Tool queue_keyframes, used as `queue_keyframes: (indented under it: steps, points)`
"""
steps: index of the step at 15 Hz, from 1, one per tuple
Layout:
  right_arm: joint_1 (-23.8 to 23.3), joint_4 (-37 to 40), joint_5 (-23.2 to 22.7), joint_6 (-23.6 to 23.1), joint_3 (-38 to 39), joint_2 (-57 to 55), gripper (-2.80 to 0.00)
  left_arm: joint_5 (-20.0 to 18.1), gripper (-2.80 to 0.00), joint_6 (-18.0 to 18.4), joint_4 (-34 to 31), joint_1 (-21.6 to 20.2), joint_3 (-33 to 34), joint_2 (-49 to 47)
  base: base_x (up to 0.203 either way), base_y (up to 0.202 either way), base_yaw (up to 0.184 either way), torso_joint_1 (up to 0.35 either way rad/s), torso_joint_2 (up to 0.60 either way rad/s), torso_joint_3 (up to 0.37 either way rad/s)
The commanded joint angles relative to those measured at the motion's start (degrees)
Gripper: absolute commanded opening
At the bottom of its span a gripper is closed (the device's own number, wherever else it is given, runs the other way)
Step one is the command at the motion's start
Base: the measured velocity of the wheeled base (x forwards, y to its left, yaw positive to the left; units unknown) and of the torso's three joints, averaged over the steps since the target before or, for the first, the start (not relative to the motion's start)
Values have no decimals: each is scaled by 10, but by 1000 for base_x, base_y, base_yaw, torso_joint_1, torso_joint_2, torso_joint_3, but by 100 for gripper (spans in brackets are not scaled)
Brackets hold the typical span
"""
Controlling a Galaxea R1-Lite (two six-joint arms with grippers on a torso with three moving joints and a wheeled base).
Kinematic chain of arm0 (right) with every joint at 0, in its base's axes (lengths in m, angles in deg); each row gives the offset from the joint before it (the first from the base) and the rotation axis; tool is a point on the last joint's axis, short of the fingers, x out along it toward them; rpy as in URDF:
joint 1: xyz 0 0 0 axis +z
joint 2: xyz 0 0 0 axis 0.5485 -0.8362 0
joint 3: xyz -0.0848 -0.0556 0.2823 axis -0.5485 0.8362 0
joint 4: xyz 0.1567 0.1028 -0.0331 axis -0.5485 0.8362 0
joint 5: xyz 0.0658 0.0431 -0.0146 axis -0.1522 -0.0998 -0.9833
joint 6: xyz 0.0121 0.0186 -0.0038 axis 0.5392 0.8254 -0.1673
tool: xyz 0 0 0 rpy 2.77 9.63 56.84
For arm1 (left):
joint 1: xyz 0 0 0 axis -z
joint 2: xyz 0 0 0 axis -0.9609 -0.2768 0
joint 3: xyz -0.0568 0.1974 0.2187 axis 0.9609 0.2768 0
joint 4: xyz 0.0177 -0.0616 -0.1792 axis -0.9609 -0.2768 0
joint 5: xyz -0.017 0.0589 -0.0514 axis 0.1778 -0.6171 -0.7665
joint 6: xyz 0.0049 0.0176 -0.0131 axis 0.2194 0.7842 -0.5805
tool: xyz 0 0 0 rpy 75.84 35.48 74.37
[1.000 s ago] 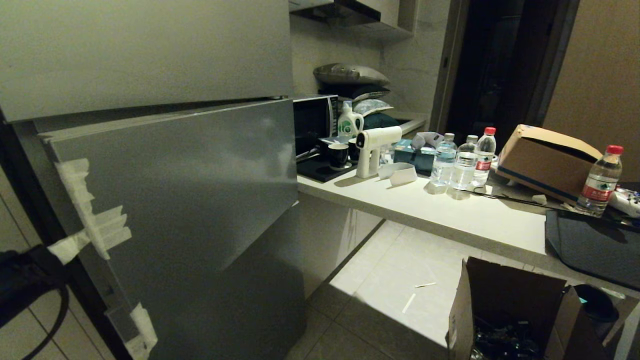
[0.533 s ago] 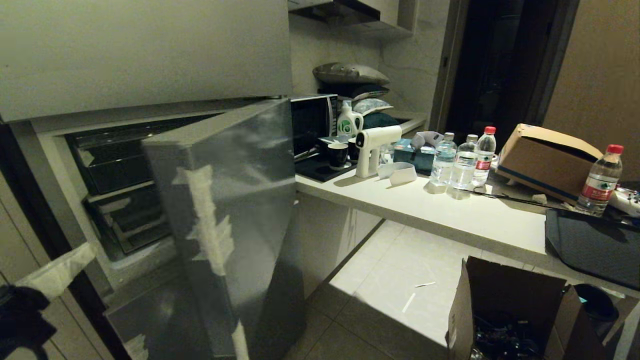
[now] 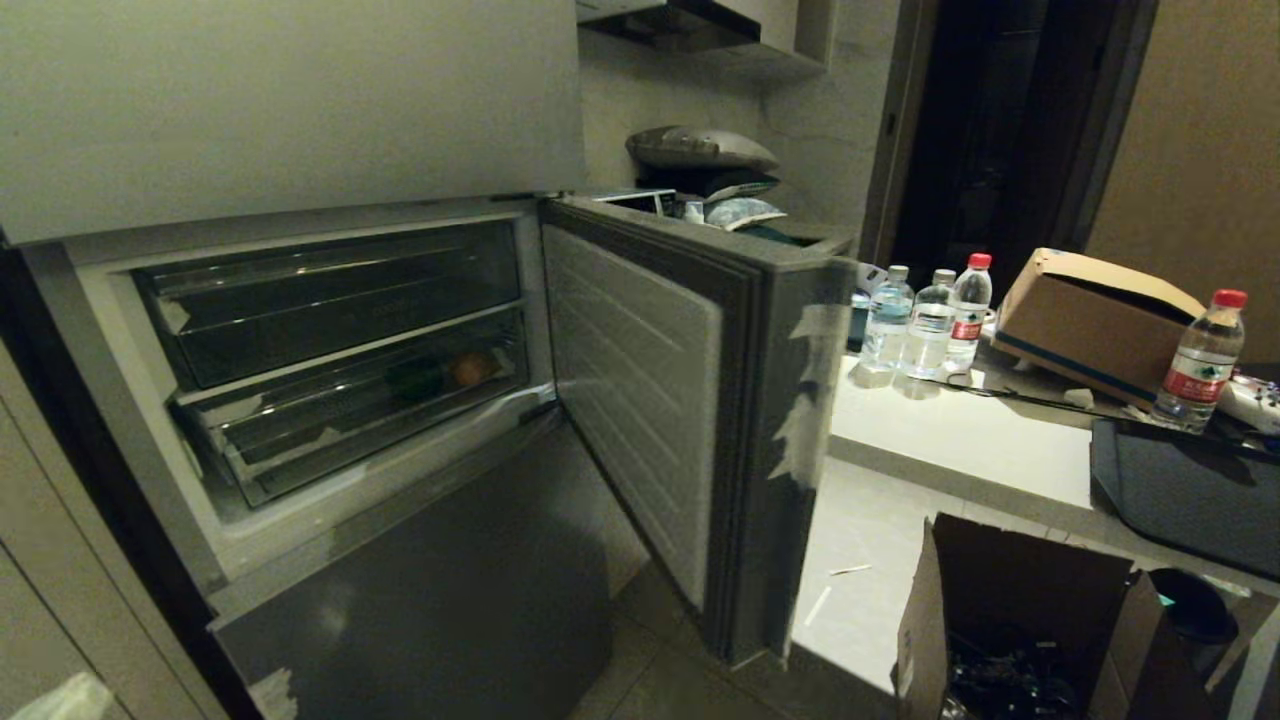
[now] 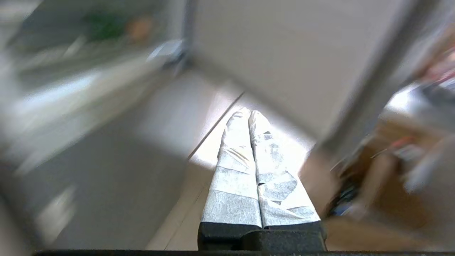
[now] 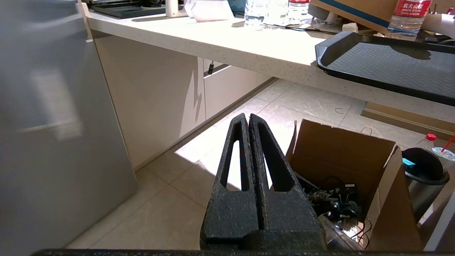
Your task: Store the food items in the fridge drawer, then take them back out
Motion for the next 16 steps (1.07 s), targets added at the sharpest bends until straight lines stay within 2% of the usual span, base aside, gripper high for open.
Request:
queue_keyframes:
  steps: [1,2,3,4,5,6,8,11,15,16]
  points:
    - [0,-1,0,-1,2,-1,-280,106,-280,74,-132,-2,11,60,0,0,0,0,0,0]
    - [0,0,0,-1,2,-1,-280,174,-280,112,-137,-2,48,62,0,0,0,0,0,0]
    - [0,0,0,-4,2,-1,-280,222,-280,140,-139,-2,75,62,0,0,0,0,0,0]
    - [0,0,0,-4,2,-1,-280,250,-280,150,-140,-2,95,63,0,0,0,0,0,0]
    - [0,0,0,-5,2,-1,-280,257,-280,155,-143,-2,93,63,0,0,0,0,0,0]
    - [0,0,0,-5,2,-1,-280,250,-280,156,-146,3,93,62,0,0,0,0,0,0]
    - [0,0,-2,-8,2,-1,-280,184,-280,160,-145,33,107,61,0,0,0,0,0,0]
    - [0,1,-2,-9,1,-1,-280,181,-280,161,-143,116,113,110,0,0,0,0,0,0]
    - [0,0,0,0,2,-1,-280,197,-280,156,-131,118,118,227,0,0,0,0,0,0]
    - [0,0,0,0,2,-1,-280,206,-280,131,-116,118,123,225,0,0,0,0,0,0]
